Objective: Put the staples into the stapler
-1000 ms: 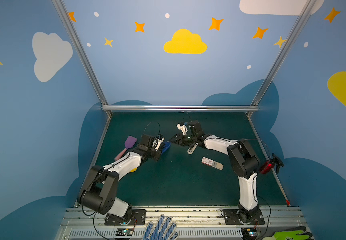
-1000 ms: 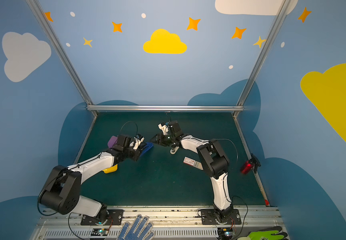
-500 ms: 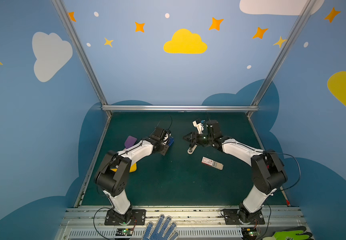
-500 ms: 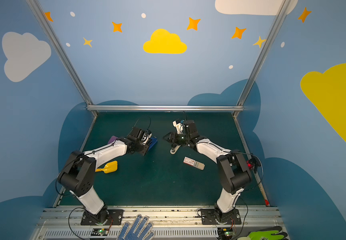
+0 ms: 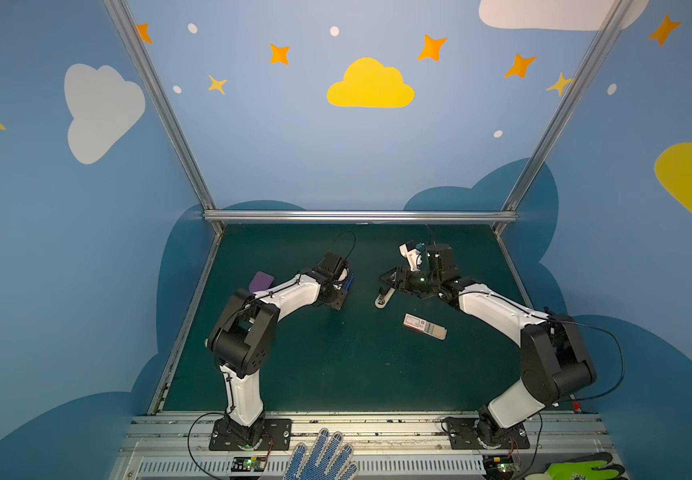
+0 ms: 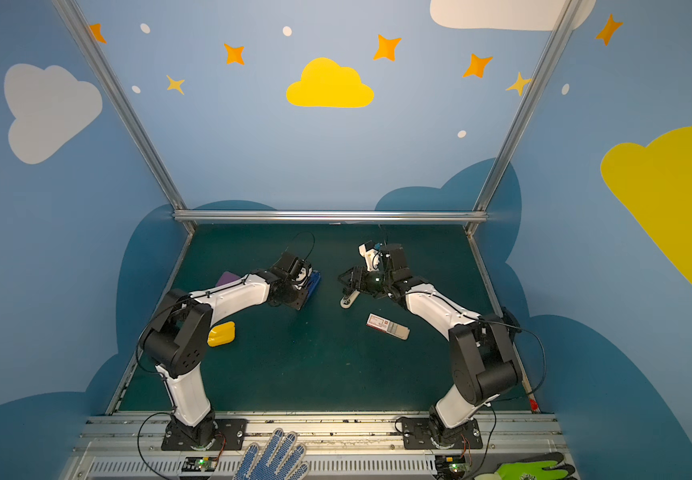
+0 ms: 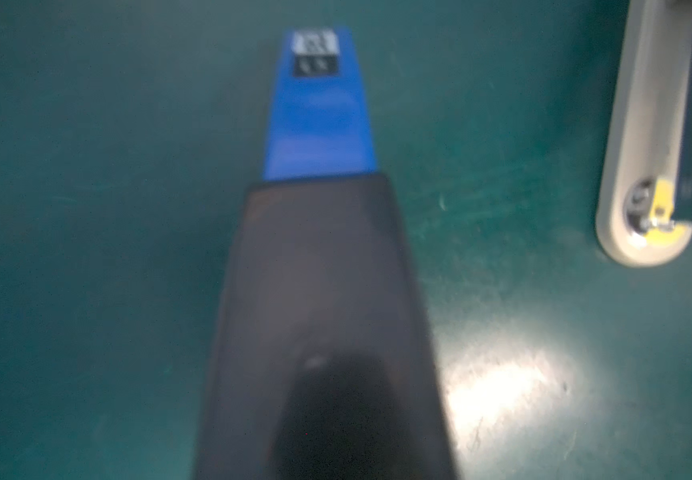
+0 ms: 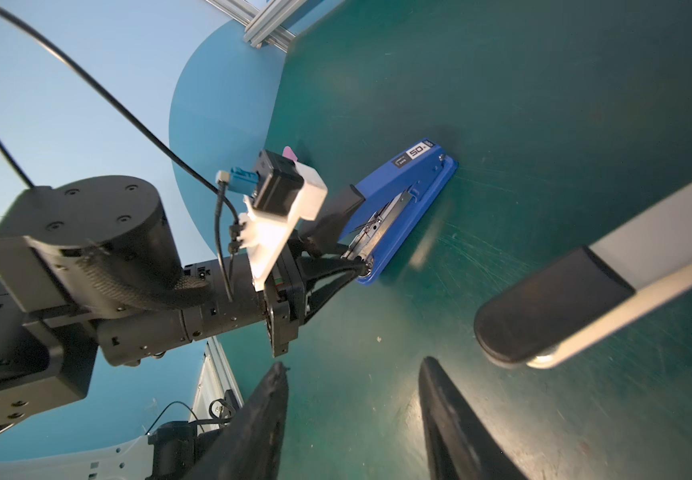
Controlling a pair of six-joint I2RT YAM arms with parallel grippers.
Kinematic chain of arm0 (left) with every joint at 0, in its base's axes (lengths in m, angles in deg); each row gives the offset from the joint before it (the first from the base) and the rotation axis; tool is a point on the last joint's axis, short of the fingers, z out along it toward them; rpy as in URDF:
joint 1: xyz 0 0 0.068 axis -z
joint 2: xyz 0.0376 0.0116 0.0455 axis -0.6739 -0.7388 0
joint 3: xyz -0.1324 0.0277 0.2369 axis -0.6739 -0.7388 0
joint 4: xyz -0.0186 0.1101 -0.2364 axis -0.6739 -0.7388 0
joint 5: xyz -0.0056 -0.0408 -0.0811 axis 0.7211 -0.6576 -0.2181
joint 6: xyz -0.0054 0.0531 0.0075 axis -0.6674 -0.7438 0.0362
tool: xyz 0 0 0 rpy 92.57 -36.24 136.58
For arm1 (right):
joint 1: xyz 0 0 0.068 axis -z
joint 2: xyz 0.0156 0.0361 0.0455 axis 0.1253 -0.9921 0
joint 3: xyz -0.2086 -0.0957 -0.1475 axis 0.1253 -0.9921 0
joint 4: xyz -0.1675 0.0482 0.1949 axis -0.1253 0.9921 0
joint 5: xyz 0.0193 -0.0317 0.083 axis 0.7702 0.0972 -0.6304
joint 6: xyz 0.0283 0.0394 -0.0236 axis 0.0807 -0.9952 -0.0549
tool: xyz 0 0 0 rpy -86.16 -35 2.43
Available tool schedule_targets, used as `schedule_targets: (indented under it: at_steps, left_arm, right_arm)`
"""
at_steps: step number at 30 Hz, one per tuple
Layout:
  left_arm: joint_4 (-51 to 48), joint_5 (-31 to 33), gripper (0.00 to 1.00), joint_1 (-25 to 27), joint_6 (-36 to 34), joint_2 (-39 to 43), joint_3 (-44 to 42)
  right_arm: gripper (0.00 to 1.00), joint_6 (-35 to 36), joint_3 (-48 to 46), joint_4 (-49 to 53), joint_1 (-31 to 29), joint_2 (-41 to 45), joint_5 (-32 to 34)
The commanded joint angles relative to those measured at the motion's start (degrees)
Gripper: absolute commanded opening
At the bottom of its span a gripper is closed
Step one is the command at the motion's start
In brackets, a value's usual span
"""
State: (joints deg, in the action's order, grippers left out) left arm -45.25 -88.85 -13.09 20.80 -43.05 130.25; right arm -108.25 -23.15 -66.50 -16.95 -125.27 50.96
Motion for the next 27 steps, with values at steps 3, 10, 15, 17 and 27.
schedule_targets:
  at_steps: [3,10,15,17,27]
  left_arm:
    - [1.17,-0.6,0.35,1.23,5.48,2.25,-4.8]
    - [4.31,0.47,0.38,1.84,8.71,10.52,-10.32]
    - [-1.37,1.11,0.44,1.58,8.66,11.87,-5.58]
    - [-4.64,0.64,0.45,1.29,8.52,9.97,-1.9]
    - [-14.9,2.88,0.42,0.25,7.43,-2.9,12.68]
  right_arm:
    - [0.52,1.19,-1.45,1.76,1.14,2.52,0.53]
    - [0.52,1.17,-2.29,1.67,1.61,3.57,0.44]
    - [0.52,1.35,-3.07,2.18,1.98,4.38,0.27]
    - [0.52,1.43,-3.26,2.5,1.99,4.62,0.18]
    - [0.52,1.26,-4.8,3.14,2.43,6.27,0.0]
